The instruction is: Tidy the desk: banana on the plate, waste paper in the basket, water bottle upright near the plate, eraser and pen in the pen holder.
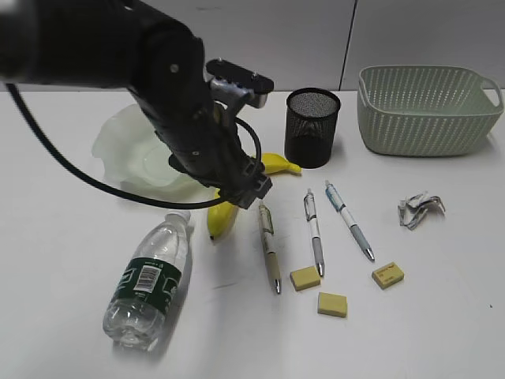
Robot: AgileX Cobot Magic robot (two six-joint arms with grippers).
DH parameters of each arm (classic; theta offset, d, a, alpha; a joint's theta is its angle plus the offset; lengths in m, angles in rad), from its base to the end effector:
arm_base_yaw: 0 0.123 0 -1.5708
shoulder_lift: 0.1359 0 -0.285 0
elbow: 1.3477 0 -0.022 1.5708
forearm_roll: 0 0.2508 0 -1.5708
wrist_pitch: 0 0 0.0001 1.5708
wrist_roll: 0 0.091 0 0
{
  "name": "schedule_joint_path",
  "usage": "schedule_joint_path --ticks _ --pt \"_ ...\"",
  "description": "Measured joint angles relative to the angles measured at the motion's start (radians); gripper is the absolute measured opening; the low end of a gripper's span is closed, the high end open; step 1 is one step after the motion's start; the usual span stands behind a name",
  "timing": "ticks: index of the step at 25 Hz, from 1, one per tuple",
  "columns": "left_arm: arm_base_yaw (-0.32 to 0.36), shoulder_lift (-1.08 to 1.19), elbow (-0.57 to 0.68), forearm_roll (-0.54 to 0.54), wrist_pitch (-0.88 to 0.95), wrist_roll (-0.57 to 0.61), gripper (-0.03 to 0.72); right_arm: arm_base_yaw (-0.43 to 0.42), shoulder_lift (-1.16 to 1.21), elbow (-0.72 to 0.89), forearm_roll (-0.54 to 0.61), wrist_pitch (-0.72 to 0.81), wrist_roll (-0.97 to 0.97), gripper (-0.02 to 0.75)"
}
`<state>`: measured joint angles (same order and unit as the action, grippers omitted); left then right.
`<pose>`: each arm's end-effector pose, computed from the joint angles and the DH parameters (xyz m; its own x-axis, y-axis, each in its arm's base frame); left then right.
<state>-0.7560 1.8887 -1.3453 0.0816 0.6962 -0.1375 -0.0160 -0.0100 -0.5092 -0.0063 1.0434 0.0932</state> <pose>0.2919 -0.2687 0.2054 -0.7125 0.5692 -0.4102 0.6180 0.7860 0.0171 -0.0068 -0.0004 0.2812 -0.4196 0.0966 -0.9026 0.0589 0.9951 0.0792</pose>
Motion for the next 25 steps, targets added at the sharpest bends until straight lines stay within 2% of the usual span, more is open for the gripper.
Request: schedule_joint_path --ticks 1,3,7,14,22,25 --pt "0.006 0.044 -0.040 0.012 0.024 -0.018 0.529 0.000 0.000 0.000 0.000 0.000 0.000 0.276" --pt "0.013 0.127 -0.103 0.029 0.048 -0.036 0.599 0.000 0.000 0.000 0.000 0.000 0.000 0.276" --pt "0.013 0.226 -0.188 0.075 0.064 -0.073 0.622 0.000 0.000 0.000 0.000 0.000 0.000 0.276" --pt "0.018 0.271 -0.218 0.198 0.083 -0.161 0.572 0.000 0.000 0.000 0.000 0.000 0.000 0.276" --pt "0.036 0.311 -0.219 0.207 0.069 -0.176 0.507 0.000 0.000 0.000 0.000 0.000 0.000 0.276" --pt "0.036 0.326 -0.219 0.207 0.066 -0.176 0.446 0.000 0.000 0.000 0.000 0.000 0.000 0.276"
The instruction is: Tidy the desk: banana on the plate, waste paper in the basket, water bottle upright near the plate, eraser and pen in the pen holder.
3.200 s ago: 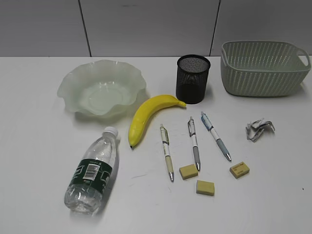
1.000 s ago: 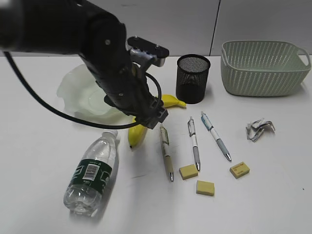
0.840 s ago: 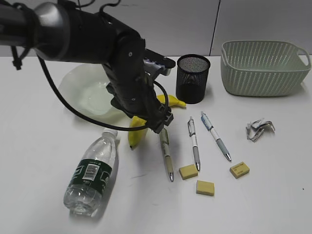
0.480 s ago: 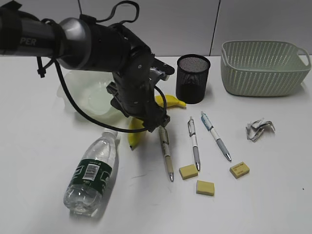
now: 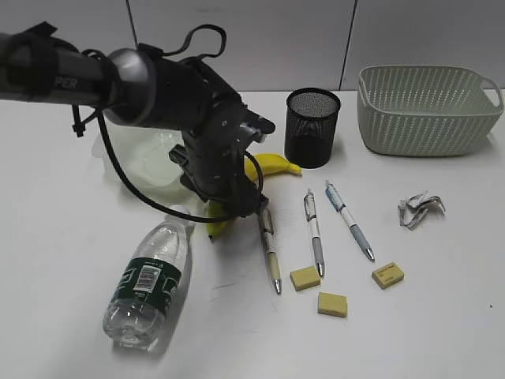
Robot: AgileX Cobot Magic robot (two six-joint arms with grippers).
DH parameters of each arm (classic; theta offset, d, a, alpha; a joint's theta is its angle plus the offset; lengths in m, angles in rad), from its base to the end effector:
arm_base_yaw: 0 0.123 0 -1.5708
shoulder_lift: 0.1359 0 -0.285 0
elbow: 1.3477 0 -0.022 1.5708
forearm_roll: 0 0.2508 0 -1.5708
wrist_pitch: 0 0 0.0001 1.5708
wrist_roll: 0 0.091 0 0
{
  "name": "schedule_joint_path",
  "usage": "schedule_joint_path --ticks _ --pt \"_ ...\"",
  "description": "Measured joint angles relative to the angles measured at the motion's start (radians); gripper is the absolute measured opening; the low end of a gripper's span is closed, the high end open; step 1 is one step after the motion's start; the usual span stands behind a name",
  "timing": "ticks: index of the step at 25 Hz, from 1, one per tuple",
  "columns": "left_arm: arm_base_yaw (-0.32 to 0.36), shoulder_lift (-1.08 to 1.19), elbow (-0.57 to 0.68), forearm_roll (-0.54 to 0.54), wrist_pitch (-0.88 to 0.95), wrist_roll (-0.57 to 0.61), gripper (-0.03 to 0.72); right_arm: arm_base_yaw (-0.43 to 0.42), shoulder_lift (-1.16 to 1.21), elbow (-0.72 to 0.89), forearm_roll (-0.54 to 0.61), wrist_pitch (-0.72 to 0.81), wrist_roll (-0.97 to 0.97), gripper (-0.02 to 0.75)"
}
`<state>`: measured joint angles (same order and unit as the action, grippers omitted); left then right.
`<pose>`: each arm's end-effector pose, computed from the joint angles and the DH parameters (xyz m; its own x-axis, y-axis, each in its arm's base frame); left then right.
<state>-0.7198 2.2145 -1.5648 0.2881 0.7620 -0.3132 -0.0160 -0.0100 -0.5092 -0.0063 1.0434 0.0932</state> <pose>0.3484 -0.2817 0.1245 -0.7833 0.5540 -0.2820 0.5305 0.8322 0.1613 -0.0068 -0.0004 0.2812 -0.4196 0.0966 -0.9026 0.0589 0.9951 0.0792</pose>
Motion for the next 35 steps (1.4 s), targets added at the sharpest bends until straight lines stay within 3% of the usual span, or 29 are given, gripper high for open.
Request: schedule_joint_path --ticks 3,12,24,27,35 --pt "0.000 0.001 0.000 0.000 -0.003 -0.001 0.322 0.000 0.000 0.000 0.000 0.000 0.000 0.276" --pt "0.000 -0.023 0.000 -0.001 0.018 -0.002 0.319 0.000 0.000 0.000 0.000 0.000 0.000 0.276" --pt "0.009 -0.219 0.000 -0.037 0.091 -0.002 0.319 0.000 0.000 0.000 0.000 0.000 0.000 0.276" --pt "0.055 -0.265 0.000 -0.037 0.096 -0.002 0.319 0.000 0.000 0.000 0.000 0.000 0.000 0.276" --pt "0.283 -0.211 -0.001 -0.059 0.056 0.029 0.319 0.000 0.000 0.000 0.000 0.000 0.000 0.276"
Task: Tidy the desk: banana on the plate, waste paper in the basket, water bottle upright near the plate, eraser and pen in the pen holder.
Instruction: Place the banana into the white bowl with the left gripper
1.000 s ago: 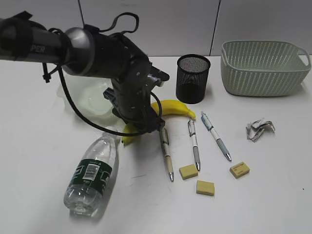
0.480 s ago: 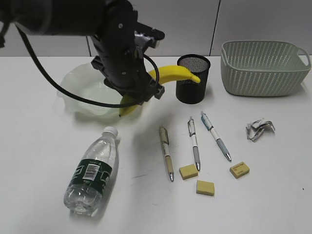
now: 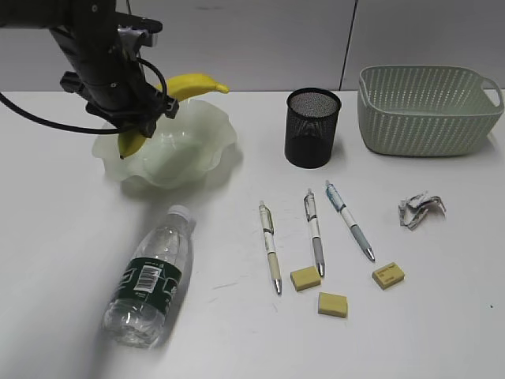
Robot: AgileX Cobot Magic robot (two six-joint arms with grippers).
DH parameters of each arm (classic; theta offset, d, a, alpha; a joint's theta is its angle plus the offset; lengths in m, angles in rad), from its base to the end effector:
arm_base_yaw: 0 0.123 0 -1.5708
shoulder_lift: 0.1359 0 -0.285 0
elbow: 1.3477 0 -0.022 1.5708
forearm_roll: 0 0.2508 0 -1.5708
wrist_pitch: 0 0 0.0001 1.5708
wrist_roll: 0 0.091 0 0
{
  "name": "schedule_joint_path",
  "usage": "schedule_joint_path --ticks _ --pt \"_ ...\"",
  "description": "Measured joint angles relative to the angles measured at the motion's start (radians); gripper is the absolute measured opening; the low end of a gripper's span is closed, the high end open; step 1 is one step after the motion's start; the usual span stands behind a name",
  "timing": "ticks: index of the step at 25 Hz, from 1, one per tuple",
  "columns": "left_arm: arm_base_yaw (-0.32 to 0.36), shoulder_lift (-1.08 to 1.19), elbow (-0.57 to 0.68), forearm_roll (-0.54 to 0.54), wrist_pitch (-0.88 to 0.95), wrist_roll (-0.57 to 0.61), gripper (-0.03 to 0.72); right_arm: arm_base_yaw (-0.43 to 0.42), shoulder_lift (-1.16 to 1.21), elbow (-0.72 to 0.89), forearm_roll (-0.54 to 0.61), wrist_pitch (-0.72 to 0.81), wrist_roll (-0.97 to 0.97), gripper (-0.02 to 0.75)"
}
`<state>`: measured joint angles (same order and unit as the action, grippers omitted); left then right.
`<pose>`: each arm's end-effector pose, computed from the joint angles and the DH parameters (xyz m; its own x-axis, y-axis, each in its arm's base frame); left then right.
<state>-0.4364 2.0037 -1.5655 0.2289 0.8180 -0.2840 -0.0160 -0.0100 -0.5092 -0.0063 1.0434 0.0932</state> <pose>0.3985 -0.1692 0.2154 -0.8676 0.2678 -0.4190 0.2493 0.9633 0.0996 -0.0068 -0.0004 0.2812 -0.4196 0.0966 -0.9026 0.0589 0.9951 0.0792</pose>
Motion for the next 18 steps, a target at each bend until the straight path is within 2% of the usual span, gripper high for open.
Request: schedule_joint_path --ticks 4,9,11,15,18 --pt "0.036 0.034 0.000 -0.072 -0.074 0.082 0.326 0.000 0.000 0.000 0.000 0.000 0.000 0.276" --pt "0.039 0.038 0.000 -0.107 -0.137 0.133 0.480 0.000 0.000 0.000 0.000 0.000 0.000 0.276" --pt "0.039 0.038 0.000 -0.107 -0.139 0.137 0.508 0.000 0.000 0.000 0.000 0.000 0.000 0.276" --pt "0.039 0.026 0.003 -0.107 -0.133 0.138 0.515 0.000 0.000 0.000 0.000 0.000 0.000 0.276" --pt "0.039 -0.054 0.071 -0.105 -0.139 0.138 0.484 0.000 0.000 0.000 0.000 0.000 0.000 0.276"
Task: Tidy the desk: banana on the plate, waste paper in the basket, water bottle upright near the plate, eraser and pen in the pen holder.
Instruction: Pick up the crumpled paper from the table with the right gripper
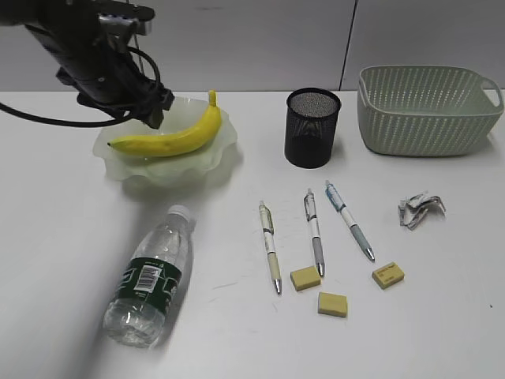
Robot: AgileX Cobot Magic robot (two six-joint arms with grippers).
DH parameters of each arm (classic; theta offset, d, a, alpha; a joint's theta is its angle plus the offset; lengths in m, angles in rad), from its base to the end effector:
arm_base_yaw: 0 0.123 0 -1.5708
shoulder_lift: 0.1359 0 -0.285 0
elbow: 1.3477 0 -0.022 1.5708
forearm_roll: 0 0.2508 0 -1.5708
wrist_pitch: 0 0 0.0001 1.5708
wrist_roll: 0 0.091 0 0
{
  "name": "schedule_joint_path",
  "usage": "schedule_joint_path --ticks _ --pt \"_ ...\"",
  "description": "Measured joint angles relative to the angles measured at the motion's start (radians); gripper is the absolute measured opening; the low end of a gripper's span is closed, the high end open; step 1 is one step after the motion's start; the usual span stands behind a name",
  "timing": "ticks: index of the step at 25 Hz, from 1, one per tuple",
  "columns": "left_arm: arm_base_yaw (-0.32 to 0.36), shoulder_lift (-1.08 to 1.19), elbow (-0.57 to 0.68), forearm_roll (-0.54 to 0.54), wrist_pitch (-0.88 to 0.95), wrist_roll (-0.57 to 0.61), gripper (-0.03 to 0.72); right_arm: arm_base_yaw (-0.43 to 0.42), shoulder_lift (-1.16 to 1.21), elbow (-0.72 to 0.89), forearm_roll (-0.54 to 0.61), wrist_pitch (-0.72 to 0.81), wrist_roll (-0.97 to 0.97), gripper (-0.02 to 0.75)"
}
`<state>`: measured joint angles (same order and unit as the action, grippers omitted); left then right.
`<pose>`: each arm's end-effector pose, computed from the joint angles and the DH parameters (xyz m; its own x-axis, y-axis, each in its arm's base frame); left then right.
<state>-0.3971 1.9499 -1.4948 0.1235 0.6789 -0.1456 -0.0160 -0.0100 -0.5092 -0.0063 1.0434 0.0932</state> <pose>0.3973 -0.1590 0.2229 -0.8130 0.2877 -0.5063 0.3100 0.9498 0.0419 -0.0068 -0.0004 0.2812 -0.4196 0.0966 -0.9026 0.0589 0.9951 0.0792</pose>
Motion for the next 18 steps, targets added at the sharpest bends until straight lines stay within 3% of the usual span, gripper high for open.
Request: schedule_joint_path --ticks 5,9,14,18 --pt "0.000 -0.341 0.335 0.010 -0.062 0.000 0.435 0.000 0.000 0.000 0.000 0.000 0.000 0.276" --pt "0.000 -0.764 0.599 0.010 -0.023 0.000 0.426 0.000 0.000 0.000 0.000 0.000 0.000 0.276" --pt "0.000 -1.292 0.773 0.010 0.187 0.000 0.426 0.000 0.000 0.000 0.000 0.000 0.000 0.276" --pt "0.000 -1.590 0.862 0.007 0.322 0.000 0.426 0.000 0.000 0.000 0.000 -0.001 0.000 0.276"
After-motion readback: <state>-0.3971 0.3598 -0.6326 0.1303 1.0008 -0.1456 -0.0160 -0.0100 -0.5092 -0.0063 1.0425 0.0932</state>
